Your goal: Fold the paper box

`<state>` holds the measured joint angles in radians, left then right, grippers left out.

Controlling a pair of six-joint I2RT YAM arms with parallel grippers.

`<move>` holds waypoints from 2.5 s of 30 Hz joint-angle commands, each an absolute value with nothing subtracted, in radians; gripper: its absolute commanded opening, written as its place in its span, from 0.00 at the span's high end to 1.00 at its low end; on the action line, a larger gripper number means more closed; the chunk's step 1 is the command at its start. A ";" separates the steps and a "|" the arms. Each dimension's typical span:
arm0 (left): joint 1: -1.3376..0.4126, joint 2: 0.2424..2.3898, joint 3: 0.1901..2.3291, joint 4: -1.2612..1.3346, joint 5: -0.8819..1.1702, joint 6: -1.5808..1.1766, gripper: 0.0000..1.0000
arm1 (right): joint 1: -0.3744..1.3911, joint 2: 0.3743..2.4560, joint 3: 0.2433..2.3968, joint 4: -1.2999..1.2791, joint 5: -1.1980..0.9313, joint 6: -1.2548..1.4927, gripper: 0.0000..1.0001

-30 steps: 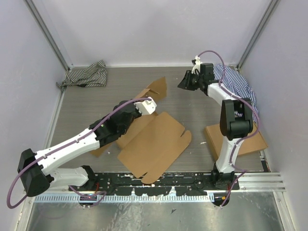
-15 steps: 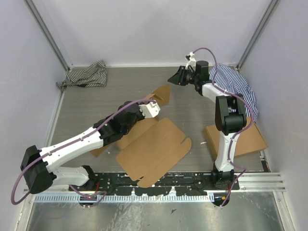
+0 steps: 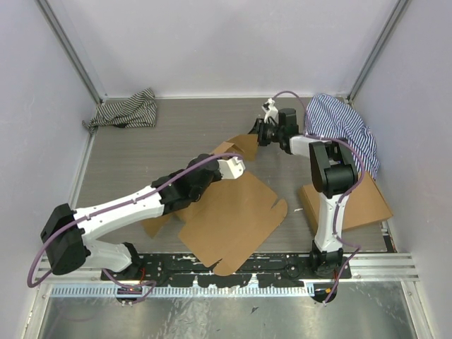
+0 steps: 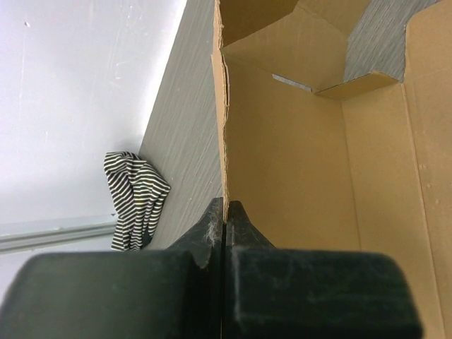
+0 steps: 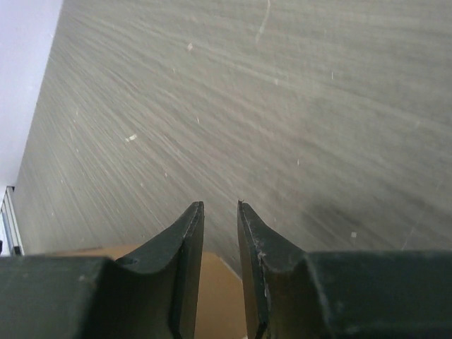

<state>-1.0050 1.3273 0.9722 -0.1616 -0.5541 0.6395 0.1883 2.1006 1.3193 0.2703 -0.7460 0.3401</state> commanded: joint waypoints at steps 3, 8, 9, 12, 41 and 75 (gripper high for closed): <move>-1.021 1.359 0.995 -0.196 -0.568 0.639 1.00 | 0.191 1.966 1.255 0.328 -0.779 0.292 0.69; -1.022 1.386 1.004 -0.202 -0.583 0.629 1.00 | 0.191 1.880 1.165 0.308 -0.769 0.251 0.69; -1.022 1.392 1.007 -0.207 -0.584 0.626 1.00 | 0.190 1.861 1.143 0.307 -0.769 0.241 0.69; -1.023 1.413 1.018 -0.226 -0.590 0.612 1.00 | 0.191 1.822 1.101 0.281 -0.800 0.211 0.69; -1.057 1.502 1.053 -0.340 -0.601 0.525 1.00 | 0.269 1.636 0.894 0.356 -0.880 0.082 0.46; -1.127 1.575 1.028 -0.364 -0.757 0.501 1.00 | 0.322 1.680 0.788 0.647 -0.848 0.022 0.44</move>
